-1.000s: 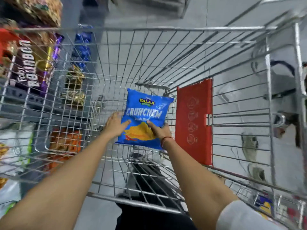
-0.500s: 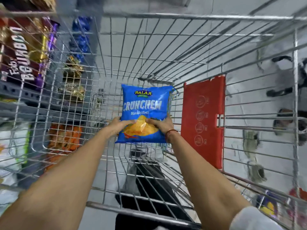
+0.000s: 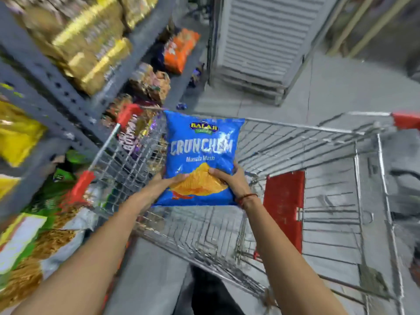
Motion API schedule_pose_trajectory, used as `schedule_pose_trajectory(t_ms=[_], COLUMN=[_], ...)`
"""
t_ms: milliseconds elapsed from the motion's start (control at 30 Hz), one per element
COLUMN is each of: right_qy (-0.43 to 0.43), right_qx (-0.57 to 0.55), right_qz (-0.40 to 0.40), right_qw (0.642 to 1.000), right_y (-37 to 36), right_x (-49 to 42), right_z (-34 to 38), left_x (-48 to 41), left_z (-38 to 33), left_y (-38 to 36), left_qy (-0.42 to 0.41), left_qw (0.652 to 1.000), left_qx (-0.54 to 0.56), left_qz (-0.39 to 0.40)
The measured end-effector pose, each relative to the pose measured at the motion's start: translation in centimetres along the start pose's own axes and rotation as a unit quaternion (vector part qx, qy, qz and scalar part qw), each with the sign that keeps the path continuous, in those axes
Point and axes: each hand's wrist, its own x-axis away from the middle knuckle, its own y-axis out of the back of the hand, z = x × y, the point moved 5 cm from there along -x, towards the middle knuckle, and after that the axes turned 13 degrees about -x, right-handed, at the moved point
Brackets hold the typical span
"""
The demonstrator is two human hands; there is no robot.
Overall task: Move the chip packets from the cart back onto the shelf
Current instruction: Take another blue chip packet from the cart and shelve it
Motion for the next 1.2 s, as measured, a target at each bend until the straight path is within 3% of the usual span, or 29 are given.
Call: schedule_pose_trajectory(t_ms=[300, 567, 733, 900, 1200], right_qy=[0.136, 0.22, 0.264, 0.263, 0.226], right_qx=[0.031, 0.022, 0.02, 0.005, 0.015], right_qz=[0.199, 0.355, 0.453, 0.525, 0.611], right_qw=[0.97, 0.908, 0.851, 0.809, 0.758], right_y=[-17.7, -31.4, -40.4, -47.8, -60.7], right_x=[5.6, 15.4, 23.3, 28.9, 39.4], right_z=[13.1, 21.0, 24.1, 24.0, 19.3], left_x=[16.3, 32.4, 44.4, 53.2, 67.3], left_z=[-13.0, -20.1, -22.3, -21.6, -16.9], left_y=[8.6, 14.5, 17.3, 19.6, 23.9], left_qy=[-0.188, -0.331, -0.393, -0.403, -0.346], left_qw=[0.965, 0.877, 0.802, 0.749, 0.657], left_qx=[0.017, -0.025, -0.047, -0.084, -0.027], left_qz=[-0.182, -0.349, -0.446, -0.519, -0.669])
